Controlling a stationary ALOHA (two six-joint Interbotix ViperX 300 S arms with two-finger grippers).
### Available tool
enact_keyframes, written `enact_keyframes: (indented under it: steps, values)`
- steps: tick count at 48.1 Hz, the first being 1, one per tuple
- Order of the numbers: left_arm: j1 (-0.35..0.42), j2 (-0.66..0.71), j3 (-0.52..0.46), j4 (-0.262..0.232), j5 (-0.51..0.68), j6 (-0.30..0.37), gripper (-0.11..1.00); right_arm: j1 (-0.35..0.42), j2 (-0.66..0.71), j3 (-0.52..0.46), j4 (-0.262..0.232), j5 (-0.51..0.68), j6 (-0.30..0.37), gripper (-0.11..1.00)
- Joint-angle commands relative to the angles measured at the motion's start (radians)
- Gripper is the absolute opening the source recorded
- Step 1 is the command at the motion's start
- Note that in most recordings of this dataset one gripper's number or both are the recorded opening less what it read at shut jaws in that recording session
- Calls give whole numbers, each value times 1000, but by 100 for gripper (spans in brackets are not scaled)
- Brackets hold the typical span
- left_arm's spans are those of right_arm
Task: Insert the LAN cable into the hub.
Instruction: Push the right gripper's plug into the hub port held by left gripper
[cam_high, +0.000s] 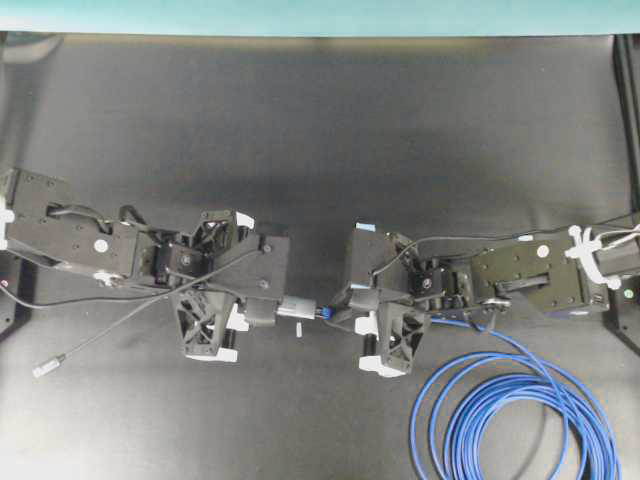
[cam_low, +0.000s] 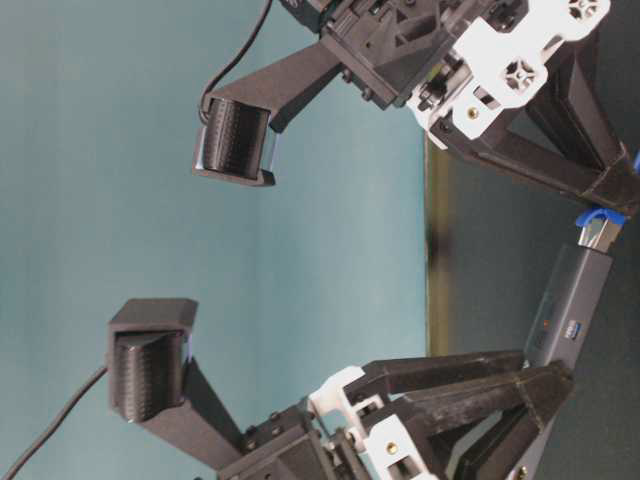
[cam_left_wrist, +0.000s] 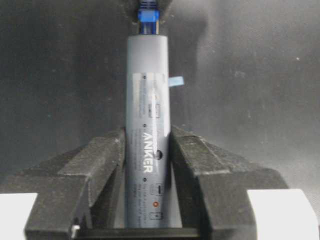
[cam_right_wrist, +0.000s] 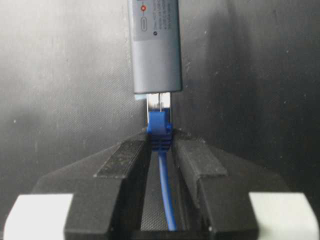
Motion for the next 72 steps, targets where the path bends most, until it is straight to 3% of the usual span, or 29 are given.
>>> enact_keyframes:
  steps: [1, 28, 48, 72]
  values:
    - [5, 2, -32, 5, -9, 2, 28, 0, -8, -40, -2, -17, -6, 13]
    - [-2, 11, -6, 5, -87, -9, 28, -11, 9, -115, -2, 2, -58, 13]
    - [0, 17, -9, 5, -114, -9, 28, -31, 3, -132, -3, 9, -60, 13]
    - [12, 44, -66, 5, -123, 40, 28, -46, 15, -164, -26, 67, -63, 13]
